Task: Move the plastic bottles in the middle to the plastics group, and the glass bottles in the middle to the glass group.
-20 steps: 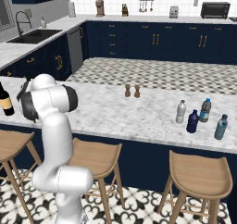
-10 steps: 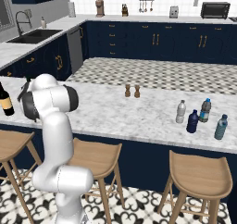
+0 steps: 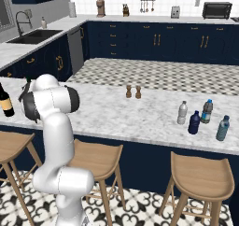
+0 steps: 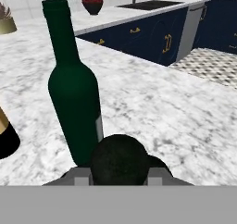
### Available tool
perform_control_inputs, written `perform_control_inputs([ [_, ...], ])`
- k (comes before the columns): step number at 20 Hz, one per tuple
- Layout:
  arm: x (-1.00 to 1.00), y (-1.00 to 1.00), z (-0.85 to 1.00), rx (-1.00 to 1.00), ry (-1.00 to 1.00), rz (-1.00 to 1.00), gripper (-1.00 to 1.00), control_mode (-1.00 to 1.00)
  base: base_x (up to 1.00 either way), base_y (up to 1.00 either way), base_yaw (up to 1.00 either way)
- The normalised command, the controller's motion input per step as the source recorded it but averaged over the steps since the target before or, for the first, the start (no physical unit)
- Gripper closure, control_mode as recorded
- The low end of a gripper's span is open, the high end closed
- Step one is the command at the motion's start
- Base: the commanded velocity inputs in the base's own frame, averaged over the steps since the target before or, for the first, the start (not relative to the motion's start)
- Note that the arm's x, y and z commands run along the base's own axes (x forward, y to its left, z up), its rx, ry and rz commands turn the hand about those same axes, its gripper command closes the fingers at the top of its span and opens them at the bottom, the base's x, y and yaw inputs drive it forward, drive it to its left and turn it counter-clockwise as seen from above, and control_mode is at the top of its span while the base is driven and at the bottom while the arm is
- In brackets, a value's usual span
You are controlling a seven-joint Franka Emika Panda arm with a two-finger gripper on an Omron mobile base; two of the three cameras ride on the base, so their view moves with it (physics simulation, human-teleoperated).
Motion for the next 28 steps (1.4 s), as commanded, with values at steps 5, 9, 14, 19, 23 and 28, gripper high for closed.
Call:
perform_control_inputs([
  [5, 0.0, 0.0, 0.0, -0.01, 0.0, 0.0, -1.0, -1.0, 0.0, 0.0, 0.0],
  [9, 0.0, 0.0, 0.0, -0.05, 0.0, 0.0, -1.0, -1.0, 0.0, 0.0, 0.0],
  [14, 0.0, 0.0, 0.08, -0.04, 0.0, 0.0, -1.0, -1.0, 0.0, 0.0, 0.0],
  [19, 0.0, 0.0, 0.53, 0.0, 0.0, 0.0, -1.0, -1.0, 0.0, 0.0, 0.0],
  [23, -0.07, -0.1, 0.62, 0.0, 0.0, 0.0, -1.0, -1.0, 0.0, 0.0, 0.0],
  [28, -0.26, -0.52, 0.52, 0.0, 0.0, -0.02, -1.0, -1.0, 0.0, 0.0, 0.0],
])
